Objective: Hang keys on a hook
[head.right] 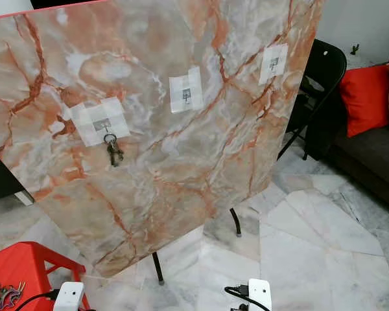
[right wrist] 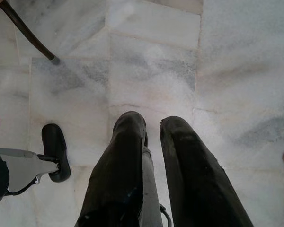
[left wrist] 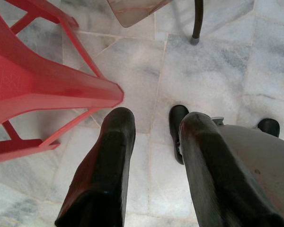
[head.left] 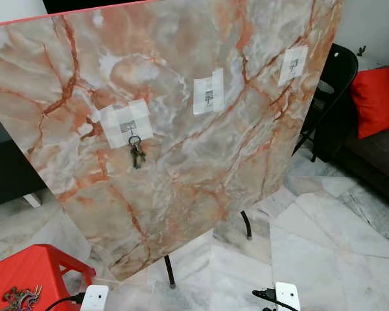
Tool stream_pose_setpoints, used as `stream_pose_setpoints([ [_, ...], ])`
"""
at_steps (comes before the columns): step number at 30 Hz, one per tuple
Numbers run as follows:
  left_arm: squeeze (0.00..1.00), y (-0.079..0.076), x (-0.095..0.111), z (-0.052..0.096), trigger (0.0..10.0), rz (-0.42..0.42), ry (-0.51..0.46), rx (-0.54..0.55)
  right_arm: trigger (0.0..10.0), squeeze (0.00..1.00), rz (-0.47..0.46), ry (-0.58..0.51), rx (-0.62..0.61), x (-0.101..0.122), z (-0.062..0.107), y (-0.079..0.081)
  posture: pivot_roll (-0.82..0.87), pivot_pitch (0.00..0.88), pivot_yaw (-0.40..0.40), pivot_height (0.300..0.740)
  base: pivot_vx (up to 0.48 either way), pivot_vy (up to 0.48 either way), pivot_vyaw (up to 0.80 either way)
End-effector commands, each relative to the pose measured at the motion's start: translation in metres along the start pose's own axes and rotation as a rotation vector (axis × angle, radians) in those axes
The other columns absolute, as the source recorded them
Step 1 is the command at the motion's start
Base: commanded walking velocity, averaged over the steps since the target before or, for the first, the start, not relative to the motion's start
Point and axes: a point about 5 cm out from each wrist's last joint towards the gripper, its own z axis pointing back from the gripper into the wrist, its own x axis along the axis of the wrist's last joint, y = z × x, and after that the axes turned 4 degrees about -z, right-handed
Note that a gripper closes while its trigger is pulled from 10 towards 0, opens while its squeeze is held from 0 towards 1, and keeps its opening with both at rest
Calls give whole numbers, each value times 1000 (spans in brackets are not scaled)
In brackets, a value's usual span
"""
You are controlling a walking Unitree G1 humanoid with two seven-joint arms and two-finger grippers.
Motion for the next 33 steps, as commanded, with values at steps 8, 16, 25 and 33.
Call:
stream_pose_setpoints([
  [8,0,3,-1,-1,10000,3,35,18,10000,0,-5,-9,-1,2,0,0,31,0,-9,740,0,0,0],
  [16,0,6,-1,0,10000,9,40,23,10000,0,4,-11,5,3,0,1,31,0,-8,740,0,0,0],
  [25,0,10,-6,2,10000,5,47,25,10000,0,56,0,19,3,0,1,32,0,-10,740,0,0,494],
  [33,0,4,-3,0,10000,3,38,16,10000,0,48,0,19,3,0,1,32,0,-9,740,0,0,800],
])
